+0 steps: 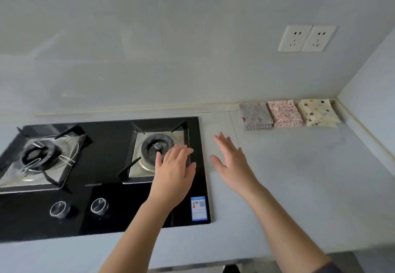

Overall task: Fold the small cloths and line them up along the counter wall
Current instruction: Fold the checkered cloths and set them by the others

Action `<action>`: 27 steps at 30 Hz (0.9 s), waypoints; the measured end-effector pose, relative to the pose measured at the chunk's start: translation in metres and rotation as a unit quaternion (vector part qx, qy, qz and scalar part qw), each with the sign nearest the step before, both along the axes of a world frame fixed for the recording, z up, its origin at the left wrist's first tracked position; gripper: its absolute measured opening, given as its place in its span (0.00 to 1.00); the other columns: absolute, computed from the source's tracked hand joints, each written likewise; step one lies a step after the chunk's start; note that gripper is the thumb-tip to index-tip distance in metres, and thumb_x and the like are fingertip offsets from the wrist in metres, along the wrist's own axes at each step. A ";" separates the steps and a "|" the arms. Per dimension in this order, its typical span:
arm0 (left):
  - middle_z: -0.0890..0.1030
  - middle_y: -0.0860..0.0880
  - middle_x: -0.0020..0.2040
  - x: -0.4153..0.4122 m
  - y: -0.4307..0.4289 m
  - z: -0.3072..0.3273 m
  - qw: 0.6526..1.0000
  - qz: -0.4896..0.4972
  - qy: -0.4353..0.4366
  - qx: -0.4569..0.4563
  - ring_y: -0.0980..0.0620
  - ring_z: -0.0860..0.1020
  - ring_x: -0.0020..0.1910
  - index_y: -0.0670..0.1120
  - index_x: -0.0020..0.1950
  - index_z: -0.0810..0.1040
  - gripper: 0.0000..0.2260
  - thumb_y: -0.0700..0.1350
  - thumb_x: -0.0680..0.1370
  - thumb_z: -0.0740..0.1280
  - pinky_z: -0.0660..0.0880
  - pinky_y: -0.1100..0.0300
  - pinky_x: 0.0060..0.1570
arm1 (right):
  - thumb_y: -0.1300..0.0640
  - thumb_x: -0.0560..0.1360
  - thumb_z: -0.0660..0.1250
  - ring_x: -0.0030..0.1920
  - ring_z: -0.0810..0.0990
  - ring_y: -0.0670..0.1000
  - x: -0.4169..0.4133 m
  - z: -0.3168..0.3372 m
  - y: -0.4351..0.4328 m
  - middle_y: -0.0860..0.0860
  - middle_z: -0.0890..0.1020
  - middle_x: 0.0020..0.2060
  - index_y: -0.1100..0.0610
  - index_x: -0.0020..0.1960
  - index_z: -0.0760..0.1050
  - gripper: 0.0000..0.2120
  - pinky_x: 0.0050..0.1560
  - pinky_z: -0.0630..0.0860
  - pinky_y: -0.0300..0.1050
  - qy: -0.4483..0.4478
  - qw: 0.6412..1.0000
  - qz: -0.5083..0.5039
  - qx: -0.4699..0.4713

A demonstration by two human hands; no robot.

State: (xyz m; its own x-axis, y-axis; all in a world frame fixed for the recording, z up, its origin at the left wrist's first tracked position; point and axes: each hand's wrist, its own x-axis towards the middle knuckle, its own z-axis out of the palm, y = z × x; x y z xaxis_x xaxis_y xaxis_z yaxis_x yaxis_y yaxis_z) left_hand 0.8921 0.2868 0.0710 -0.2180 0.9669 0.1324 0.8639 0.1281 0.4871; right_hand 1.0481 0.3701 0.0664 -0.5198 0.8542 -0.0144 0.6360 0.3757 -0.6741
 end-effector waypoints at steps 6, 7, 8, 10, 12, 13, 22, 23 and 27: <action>0.71 0.54 0.68 -0.071 -0.138 0.014 0.998 0.066 -0.009 0.018 0.52 0.63 0.72 0.51 0.67 0.70 0.15 0.48 0.81 0.59 0.47 0.46 0.73 | 0.51 0.81 0.58 0.77 0.50 0.47 -0.072 0.022 -0.116 0.46 0.54 0.77 0.48 0.76 0.57 0.25 0.75 0.53 0.56 0.001 0.998 0.058 -0.016; 0.71 0.54 0.67 -0.083 -0.154 0.017 0.997 0.078 -0.012 0.022 0.52 0.63 0.72 0.51 0.66 0.70 0.14 0.48 0.81 0.59 0.47 0.46 0.73 | 0.51 0.81 0.59 0.77 0.51 0.47 -0.083 0.026 -0.129 0.46 0.54 0.77 0.48 0.76 0.57 0.25 0.75 0.54 0.55 -0.005 0.998 0.066 -0.015; 0.72 0.54 0.67 -0.094 -0.167 0.020 0.996 0.089 -0.015 0.027 0.52 0.63 0.72 0.50 0.66 0.71 0.14 0.47 0.80 0.59 0.48 0.46 0.73 | 0.50 0.81 0.59 0.77 0.52 0.47 -0.093 0.029 -0.140 0.45 0.54 0.77 0.47 0.76 0.58 0.25 0.75 0.54 0.54 -0.010 0.997 0.074 -0.015; 0.72 0.53 0.67 -0.115 -0.188 0.024 0.993 0.113 -0.021 0.035 0.52 0.64 0.71 0.49 0.66 0.72 0.14 0.46 0.80 0.60 0.48 0.46 0.73 | 0.50 0.81 0.59 0.76 0.54 0.46 -0.114 0.035 -0.155 0.44 0.55 0.77 0.47 0.75 0.58 0.24 0.73 0.56 0.48 -0.010 0.996 0.085 -0.015; 0.72 0.53 0.67 -0.135 -0.204 0.025 0.989 0.137 -0.029 0.042 0.51 0.66 0.70 0.49 0.65 0.72 0.14 0.46 0.80 0.60 0.49 0.46 0.73 | 0.51 0.81 0.58 0.75 0.55 0.45 -0.134 0.039 -0.166 0.43 0.56 0.76 0.47 0.75 0.59 0.24 0.71 0.56 0.43 -0.015 0.995 0.095 -0.014; 0.72 0.53 0.67 -0.144 -0.210 0.024 0.988 0.147 -0.034 0.043 0.50 0.67 0.69 0.49 0.65 0.72 0.13 0.46 0.80 0.60 0.50 0.46 0.73 | 0.51 0.81 0.58 0.75 0.56 0.45 -0.144 0.040 -0.169 0.43 0.57 0.76 0.47 0.75 0.59 0.24 0.71 0.56 0.42 -0.019 0.995 0.102 -0.013; 0.73 0.54 0.64 -0.262 -0.235 -0.001 0.981 0.189 -0.026 0.025 0.52 0.68 0.67 0.50 0.64 0.73 0.13 0.45 0.80 0.60 0.50 0.46 0.73 | 0.52 0.81 0.58 0.74 0.59 0.45 -0.261 0.015 -0.175 0.43 0.58 0.75 0.46 0.74 0.60 0.23 0.73 0.58 0.45 -0.045 0.988 0.147 -0.033; 0.73 0.54 0.64 -0.281 -0.235 -0.004 0.981 0.192 -0.024 0.022 0.51 0.68 0.67 0.50 0.64 0.73 0.13 0.45 0.80 0.60 0.50 0.46 0.73 | 0.52 0.81 0.58 0.74 0.59 0.45 -0.279 0.010 -0.174 0.43 0.58 0.75 0.46 0.74 0.60 0.23 0.73 0.58 0.44 -0.046 0.986 0.154 -0.036; 0.72 0.53 0.66 -0.352 -0.238 -0.012 0.977 0.211 -0.030 -0.010 0.51 0.68 0.68 0.50 0.65 0.73 0.14 0.45 0.80 0.60 0.50 0.47 0.73 | 0.52 0.81 0.58 0.73 0.60 0.44 -0.359 -0.004 -0.170 0.42 0.60 0.74 0.48 0.74 0.60 0.22 0.72 0.60 0.42 -0.050 0.980 0.187 -0.055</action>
State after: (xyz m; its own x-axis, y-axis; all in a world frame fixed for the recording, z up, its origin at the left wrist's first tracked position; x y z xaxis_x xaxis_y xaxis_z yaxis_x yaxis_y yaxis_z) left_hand 0.5403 0.0492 0.0594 -0.6053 0.7910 0.0893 0.7017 0.4773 0.5289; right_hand 0.6887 0.2004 0.0623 -0.7870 0.5950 -0.1629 0.5333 0.5236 -0.6644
